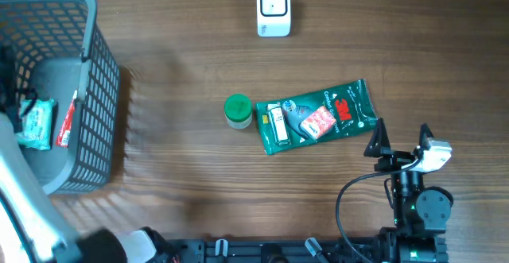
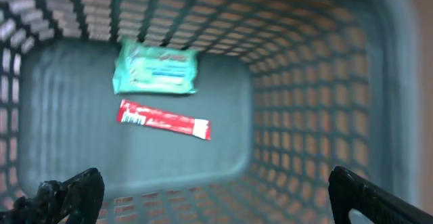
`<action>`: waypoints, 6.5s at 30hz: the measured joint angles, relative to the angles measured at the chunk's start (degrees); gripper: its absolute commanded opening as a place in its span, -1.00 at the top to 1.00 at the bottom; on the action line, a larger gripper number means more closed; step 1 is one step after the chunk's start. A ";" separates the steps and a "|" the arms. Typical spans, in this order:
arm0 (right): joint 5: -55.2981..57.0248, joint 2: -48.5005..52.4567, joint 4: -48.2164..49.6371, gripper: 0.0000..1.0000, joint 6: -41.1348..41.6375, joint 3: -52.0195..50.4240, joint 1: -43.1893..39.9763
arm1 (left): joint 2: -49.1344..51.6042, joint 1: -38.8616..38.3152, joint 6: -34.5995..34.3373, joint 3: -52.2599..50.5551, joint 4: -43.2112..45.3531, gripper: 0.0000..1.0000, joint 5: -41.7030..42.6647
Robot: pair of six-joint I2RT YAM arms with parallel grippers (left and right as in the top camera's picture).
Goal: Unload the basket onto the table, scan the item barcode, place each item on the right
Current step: 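Grasp the red tube in the basket with the left gripper, then lay the red tube on the green pack, release, then reach into the basket and grasp the light-green wipes pack, then carry the wipes pack to the pile on the table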
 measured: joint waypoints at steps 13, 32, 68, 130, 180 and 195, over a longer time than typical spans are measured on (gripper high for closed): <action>0.00 0.00 0.00 -0.99 0.00 0.00 0.02 | 27.87 0.15 -17.81 -0.83 1.97 -1.00 4.00; 0.00 0.00 0.00 -0.99 0.00 0.00 0.00 | 39.23 -2.03 -19.28 -1.42 2.99 0.92 3.69; 0.00 0.00 0.02 -0.99 0.00 0.00 0.02 | -5.01 -54.14 -3.69 -1.33 -8.90 0.92 -2.64; 0.00 0.00 0.02 -0.99 0.00 0.00 0.00 | 12.07 12.72 16.33 -27.12 26.56 -1.00 2.93; 0.00 0.00 0.00 -1.00 0.00 0.00 0.02 | 12.28 6.56 21.27 -38.80 46.80 0.92 1.03; 0.00 0.00 0.02 -1.00 0.00 0.00 0.00 | -38.84 -9.68 22.29 -38.75 38.91 0.92 22.45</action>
